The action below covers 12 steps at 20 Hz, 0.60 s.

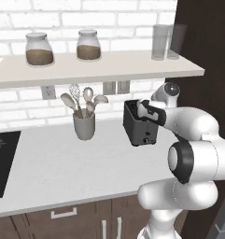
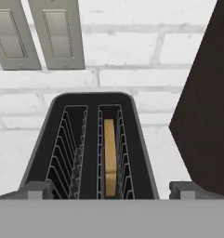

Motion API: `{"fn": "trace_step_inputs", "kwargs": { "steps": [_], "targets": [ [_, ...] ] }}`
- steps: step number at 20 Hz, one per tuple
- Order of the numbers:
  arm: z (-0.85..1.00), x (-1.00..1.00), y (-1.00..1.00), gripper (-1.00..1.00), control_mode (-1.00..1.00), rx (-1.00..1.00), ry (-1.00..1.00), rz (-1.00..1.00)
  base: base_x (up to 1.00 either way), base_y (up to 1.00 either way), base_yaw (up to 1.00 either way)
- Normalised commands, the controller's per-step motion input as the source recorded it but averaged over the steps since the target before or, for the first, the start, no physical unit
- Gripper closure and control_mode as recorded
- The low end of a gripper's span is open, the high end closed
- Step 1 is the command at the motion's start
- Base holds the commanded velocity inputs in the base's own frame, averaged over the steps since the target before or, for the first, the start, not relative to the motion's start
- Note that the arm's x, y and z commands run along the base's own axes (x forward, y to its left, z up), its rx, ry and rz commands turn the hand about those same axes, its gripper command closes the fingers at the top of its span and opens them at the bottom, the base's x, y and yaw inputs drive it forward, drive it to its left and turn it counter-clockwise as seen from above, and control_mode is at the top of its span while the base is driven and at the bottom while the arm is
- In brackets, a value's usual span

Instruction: Start the toaster. Once the lever pops up, take the bread to the plate on the dining counter.

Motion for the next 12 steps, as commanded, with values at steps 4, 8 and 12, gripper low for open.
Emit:
{"fn": "trace_step_inputs", "kwargs": {
  "steps": [4,8,12],
  "targets": [
    [-0.09,0.0,0.0,-1.0,-1.0,0.0,0.0,0.0,0.0,0.0,0.0],
    [-0.12,0.0,0.0,-1.0,-1.0,0.0,-0.02,0.0,0.0,0.0,0.0],
    [-0.09,0.0,0.0,-1.0,-1.0,0.0,-0.01,0.0,0.0,0.0,0.0]
  ]
}}
